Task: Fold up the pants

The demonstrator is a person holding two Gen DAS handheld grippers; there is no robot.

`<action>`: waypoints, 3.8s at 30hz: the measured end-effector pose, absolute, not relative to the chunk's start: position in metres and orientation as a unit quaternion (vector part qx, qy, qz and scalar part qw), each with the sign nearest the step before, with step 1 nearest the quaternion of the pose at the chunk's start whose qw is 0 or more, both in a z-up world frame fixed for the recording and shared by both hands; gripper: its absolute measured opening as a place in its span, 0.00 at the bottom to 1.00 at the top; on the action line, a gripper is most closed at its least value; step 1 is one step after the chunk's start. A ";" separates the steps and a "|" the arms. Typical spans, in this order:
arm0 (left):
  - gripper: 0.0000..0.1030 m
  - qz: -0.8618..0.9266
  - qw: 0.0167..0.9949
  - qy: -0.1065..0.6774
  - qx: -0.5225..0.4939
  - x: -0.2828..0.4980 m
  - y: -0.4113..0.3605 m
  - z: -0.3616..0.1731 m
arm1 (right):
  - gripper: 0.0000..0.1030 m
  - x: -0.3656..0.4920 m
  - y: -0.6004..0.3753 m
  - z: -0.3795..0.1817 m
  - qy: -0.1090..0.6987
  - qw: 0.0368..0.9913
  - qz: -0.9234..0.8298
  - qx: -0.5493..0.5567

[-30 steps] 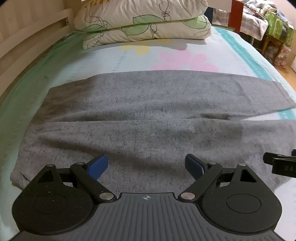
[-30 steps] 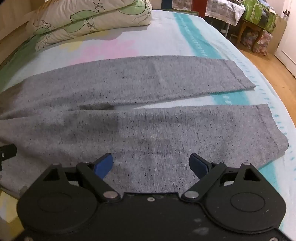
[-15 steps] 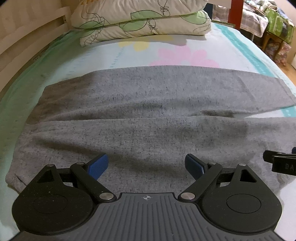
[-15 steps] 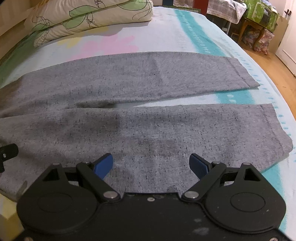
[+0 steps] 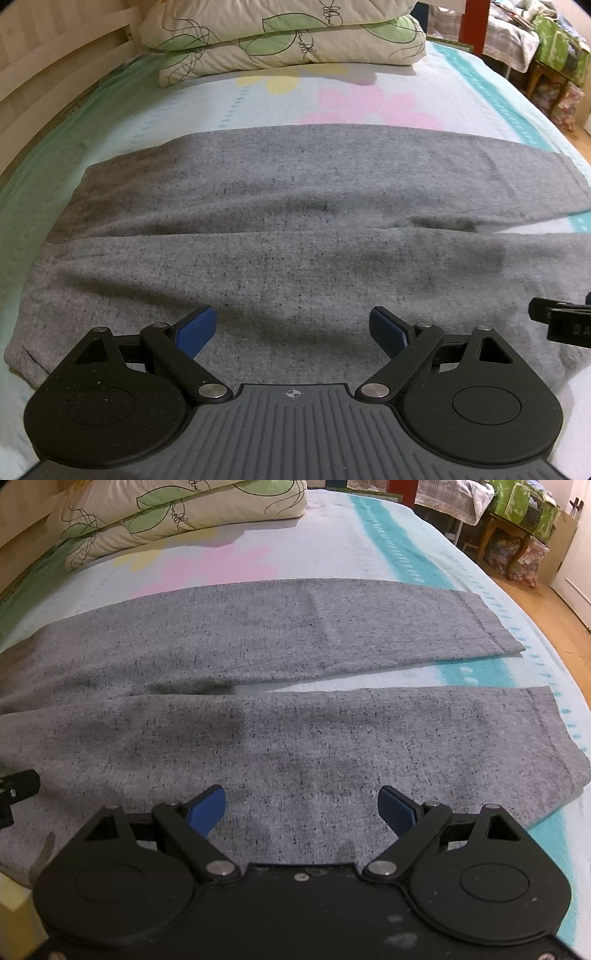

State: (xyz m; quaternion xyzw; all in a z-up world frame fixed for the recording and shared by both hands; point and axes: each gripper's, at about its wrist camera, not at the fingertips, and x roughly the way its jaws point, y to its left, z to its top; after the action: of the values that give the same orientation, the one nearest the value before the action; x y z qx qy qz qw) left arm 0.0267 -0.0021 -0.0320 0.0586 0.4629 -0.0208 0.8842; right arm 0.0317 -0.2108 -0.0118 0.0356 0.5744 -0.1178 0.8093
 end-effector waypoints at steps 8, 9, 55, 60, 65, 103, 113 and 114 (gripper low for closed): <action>0.88 -0.022 0.888 0.455 0.067 0.029 0.000 -0.034 | 0.92 0.031 -0.212 -0.011 0.571 0.811 -0.122 0.038; 0.88 -0.023 0.888 0.453 0.068 0.029 0.000 -0.035 | 0.92 0.032 -0.213 -0.011 0.571 0.811 -0.122 0.039; 0.56 -0.221 0.866 0.393 0.215 -0.060 0.008 -0.093 | 0.88 -0.062 -0.366 -0.021 0.478 0.789 -0.294 0.248; 0.49 -0.224 0.869 0.386 0.213 -0.059 0.006 -0.094 | 0.79 -0.053 -0.379 -0.022 0.449 0.794 -0.284 0.294; 0.23 -0.244 0.865 0.395 0.191 -0.050 0.009 -0.091 | 0.05 -0.044 -0.392 -0.024 0.449 0.790 -0.265 0.322; 0.07 -0.216 0.873 0.403 0.167 0.228 -0.014 -0.029 | 0.05 0.212 -0.409 -0.026 0.558 0.801 -0.152 0.155; 0.07 -0.209 0.871 0.428 0.122 0.260 -0.012 -0.058 | 0.10 0.225 -0.419 -0.034 0.558 0.791 -0.174 0.184; 0.07 -0.210 0.870 0.428 0.124 0.259 -0.012 -0.059 | 0.11 0.218 -0.424 -0.031 0.549 0.793 -0.175 0.199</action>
State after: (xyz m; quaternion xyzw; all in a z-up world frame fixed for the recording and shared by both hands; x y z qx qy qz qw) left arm 0.2593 -0.0117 -0.0594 0.1244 0.4280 -0.2102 0.8701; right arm 0.2177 -0.4236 -0.0311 0.1986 0.5493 -0.1746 0.7927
